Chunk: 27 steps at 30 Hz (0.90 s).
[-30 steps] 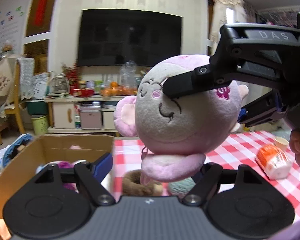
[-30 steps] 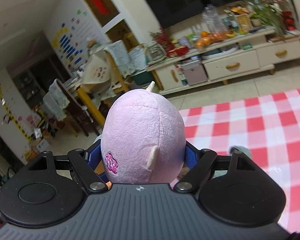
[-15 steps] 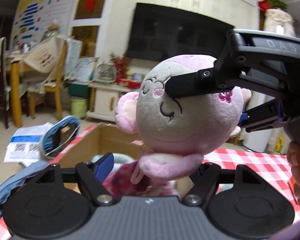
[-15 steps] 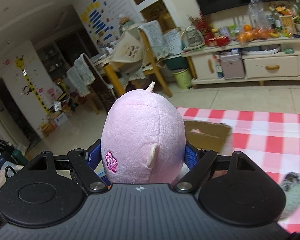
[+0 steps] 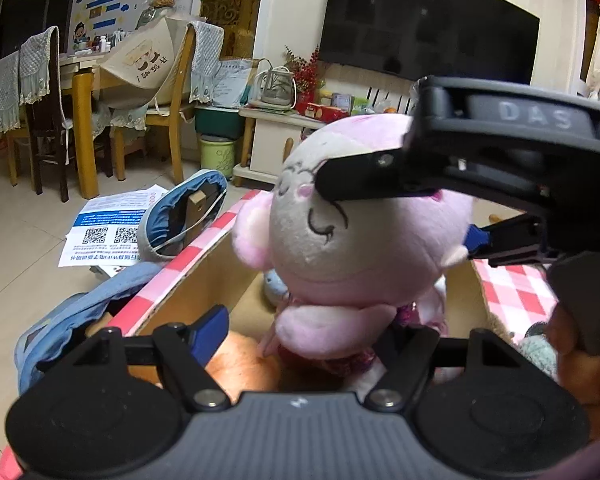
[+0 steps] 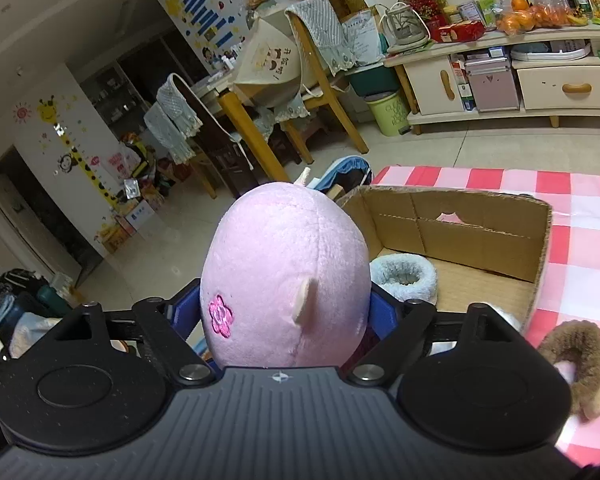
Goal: Organize soft objects
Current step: 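Lift the pink plush pig with the right tool into the box and open, then move both open tools back to the teal heart and brown ring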
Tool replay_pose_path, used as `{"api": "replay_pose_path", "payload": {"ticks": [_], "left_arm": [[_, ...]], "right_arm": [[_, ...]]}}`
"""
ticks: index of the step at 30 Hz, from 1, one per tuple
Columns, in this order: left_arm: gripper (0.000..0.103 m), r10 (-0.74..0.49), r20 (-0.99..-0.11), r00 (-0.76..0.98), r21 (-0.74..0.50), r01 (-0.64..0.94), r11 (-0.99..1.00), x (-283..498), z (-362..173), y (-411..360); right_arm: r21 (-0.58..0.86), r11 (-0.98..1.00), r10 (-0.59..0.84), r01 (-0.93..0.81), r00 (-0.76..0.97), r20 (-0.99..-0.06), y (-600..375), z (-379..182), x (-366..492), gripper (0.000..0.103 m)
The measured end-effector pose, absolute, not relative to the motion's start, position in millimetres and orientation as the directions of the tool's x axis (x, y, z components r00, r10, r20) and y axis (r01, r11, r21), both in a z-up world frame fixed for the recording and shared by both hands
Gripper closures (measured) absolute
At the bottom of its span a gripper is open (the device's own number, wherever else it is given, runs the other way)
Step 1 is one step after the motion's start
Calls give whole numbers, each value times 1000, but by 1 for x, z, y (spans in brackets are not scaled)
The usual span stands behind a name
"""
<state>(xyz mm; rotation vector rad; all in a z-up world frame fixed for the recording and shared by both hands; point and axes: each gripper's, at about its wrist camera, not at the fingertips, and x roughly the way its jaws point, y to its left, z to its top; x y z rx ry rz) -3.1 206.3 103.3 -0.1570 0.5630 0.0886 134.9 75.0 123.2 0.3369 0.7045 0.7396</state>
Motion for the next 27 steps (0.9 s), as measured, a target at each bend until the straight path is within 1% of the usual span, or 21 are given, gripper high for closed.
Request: {"api": "replay_pose_path", "payload": {"ticks": [4, 8, 11, 16, 20, 27], "left_arm": [[25, 70, -536, 841, -94, -142, 985, -7, 105, 204], [20, 150, -508, 848, -59, -209, 976, -11, 113, 208], [20, 184, -500, 846, -67, -250, 966, -11, 115, 211], [20, 172, -477, 862, -59, -227, 972, -11, 119, 202], [19, 156, -465, 872, -26, -190, 982, -10, 121, 187], [19, 100, -455, 885, -13, -119, 993, -9, 125, 161]], "right_arm": [[507, 725, 687, -466, 548, -477, 74, 128, 140, 0], [507, 746, 654, -432, 619, -435, 59, 142, 136, 0], [513, 757, 629, -405, 666, -401, 40, 152, 129, 0], [495, 799, 547, -342, 755, -361, 4, 165, 108, 0], [486, 832, 469, -267, 807, -359, -29, 162, 89, 0], [485, 860, 359, -158, 863, -356, -81, 153, 69, 0]]}}
